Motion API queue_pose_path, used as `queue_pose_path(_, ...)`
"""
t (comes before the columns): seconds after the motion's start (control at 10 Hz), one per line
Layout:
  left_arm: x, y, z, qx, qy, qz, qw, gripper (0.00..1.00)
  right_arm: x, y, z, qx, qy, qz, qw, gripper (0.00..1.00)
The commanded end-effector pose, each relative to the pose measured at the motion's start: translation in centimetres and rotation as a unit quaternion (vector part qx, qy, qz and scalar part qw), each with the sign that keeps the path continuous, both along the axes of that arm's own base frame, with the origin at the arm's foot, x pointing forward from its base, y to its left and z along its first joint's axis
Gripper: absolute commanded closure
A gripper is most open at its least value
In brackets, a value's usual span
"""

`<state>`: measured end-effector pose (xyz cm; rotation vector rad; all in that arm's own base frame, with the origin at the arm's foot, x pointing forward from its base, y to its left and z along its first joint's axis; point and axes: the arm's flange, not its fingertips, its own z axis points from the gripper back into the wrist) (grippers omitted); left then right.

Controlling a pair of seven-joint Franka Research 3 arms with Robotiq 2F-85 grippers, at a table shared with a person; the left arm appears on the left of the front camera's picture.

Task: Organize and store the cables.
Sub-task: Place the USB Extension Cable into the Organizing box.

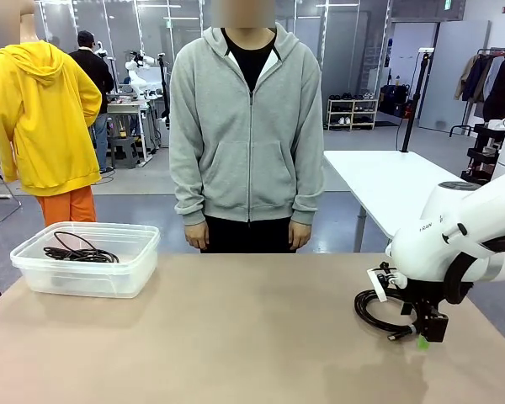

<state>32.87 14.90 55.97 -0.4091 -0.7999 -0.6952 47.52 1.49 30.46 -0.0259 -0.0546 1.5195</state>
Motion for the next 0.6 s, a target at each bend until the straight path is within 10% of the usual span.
queue_pose_path(0.0, 0.18, 0.02, 0.27, 0.0, 0.0, -0.003, 1.0, 0.0, 0.66, -0.08, -0.41, -0.011, 0.0, 0.015, 1.0, 0.12)
queue_pose_path(0.3, 0.18, 0.02, 0.27, 0.0, 0.0, -0.003, 1.0, 0.0, 0.89, -0.35, -0.77, -0.012, 0.001, 0.014, 1.0, 0.83)
queue_pose_path(0.5, 0.18, 0.02, 0.27, 0.0, 0.0, -0.003, 1.0, 0.0, 0.87, -0.34, -0.71, -0.014, 0.0, 0.016, 1.0, 1.0)
